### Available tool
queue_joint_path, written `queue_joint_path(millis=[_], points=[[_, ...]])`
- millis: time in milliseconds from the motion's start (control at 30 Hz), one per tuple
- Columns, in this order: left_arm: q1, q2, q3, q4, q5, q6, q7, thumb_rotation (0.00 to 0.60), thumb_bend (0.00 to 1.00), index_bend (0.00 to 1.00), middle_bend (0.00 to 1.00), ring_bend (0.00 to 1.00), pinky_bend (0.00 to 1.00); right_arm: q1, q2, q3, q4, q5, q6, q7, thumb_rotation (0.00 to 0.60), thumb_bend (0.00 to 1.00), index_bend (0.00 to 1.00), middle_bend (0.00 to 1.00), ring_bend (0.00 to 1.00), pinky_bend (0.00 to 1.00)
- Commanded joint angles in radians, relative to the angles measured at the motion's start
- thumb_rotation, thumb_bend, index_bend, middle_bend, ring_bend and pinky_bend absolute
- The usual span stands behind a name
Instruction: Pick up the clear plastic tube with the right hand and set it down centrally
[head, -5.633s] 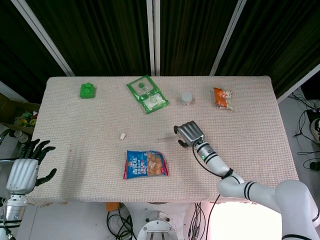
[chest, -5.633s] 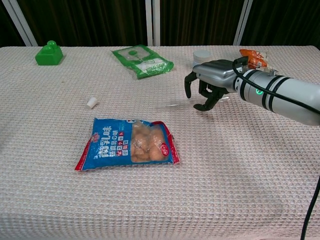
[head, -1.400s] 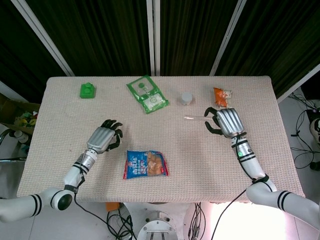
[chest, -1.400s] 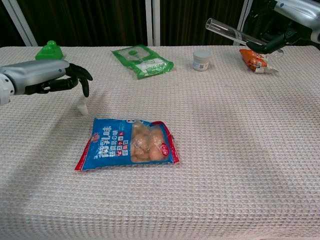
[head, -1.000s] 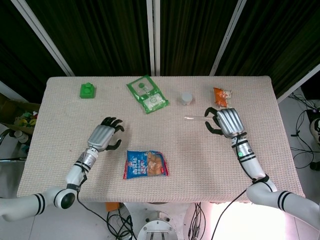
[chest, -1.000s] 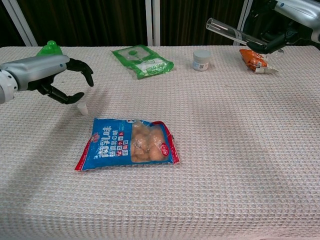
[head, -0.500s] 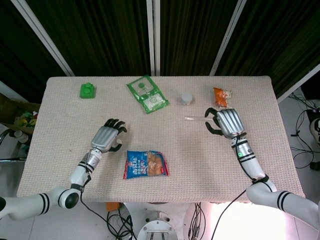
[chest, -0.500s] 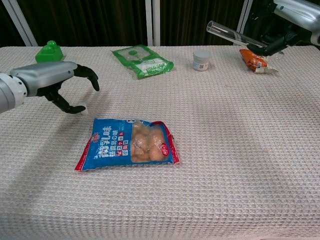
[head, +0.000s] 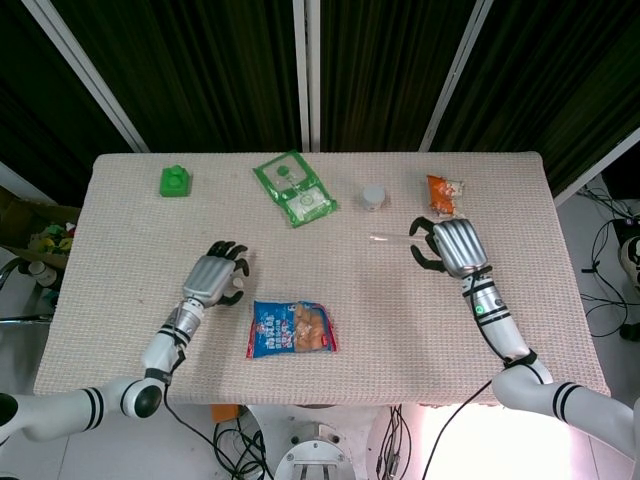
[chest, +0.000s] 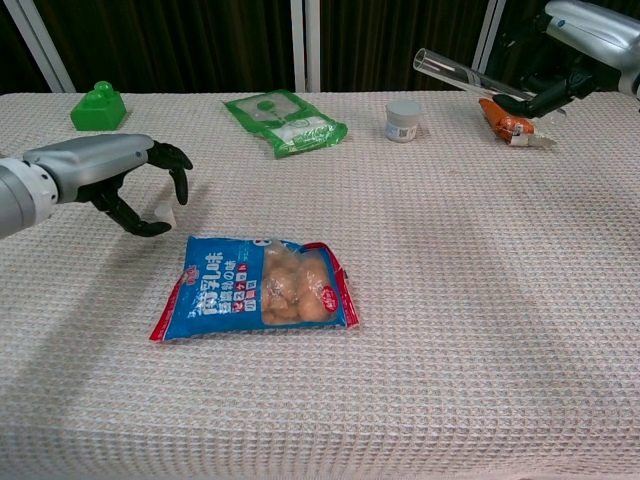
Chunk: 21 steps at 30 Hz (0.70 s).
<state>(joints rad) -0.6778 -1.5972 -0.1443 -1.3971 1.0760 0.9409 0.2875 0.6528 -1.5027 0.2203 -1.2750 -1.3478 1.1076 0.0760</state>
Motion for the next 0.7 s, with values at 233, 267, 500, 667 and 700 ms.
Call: queue_joint_path(millis=[233, 267, 500, 667, 700], points=[[0.002, 0.004, -0.001, 0.007, -0.003, 0.003, -0.001, 0.6, 0.35, 0.45, 0.12, 0.07, 0.08, 0.002, -0.005, 0.0, 0.004, 0.0, -0.005, 0.001, 0.6, 0.64, 0.85, 1.0, 1.0, 1.0], [0.002, 0.006, 0.0, 0.007, -0.005, 0.001, 0.001, 0.6, 0.35, 0.45, 0.12, 0.07, 0.08, 0.002, -0.005, 0.0, 0.004, 0.0, -0.005, 0.002, 0.6, 0.64, 0.85, 1.0, 1.0, 1.0], [0.001, 0.012, 0.001, 0.004, -0.016, -0.008, 0.005, 0.6, 0.35, 0.46, 0.12, 0.07, 0.08, 0.002, -0.008, 0.0, 0.006, 0.001, -0.008, 0.001, 0.6, 0.64, 0.85, 1.0, 1.0, 1.0], [0.001, 0.005, 0.002, 0.012, -0.017, -0.004, 0.007, 0.6, 0.35, 0.46, 0.12, 0.07, 0.08, 0.002, -0.009, 0.0, 0.007, 0.001, -0.009, 0.001, 0.6, 0.64, 0.85, 1.0, 1.0, 1.0], [0.001, 0.003, 0.001, 0.015, -0.017, -0.003, 0.008, 0.6, 0.35, 0.46, 0.12, 0.07, 0.08, 0.002, -0.009, 0.0, 0.007, 0.001, -0.01, 0.001, 0.6, 0.64, 0.85, 1.0, 1.0, 1.0]])
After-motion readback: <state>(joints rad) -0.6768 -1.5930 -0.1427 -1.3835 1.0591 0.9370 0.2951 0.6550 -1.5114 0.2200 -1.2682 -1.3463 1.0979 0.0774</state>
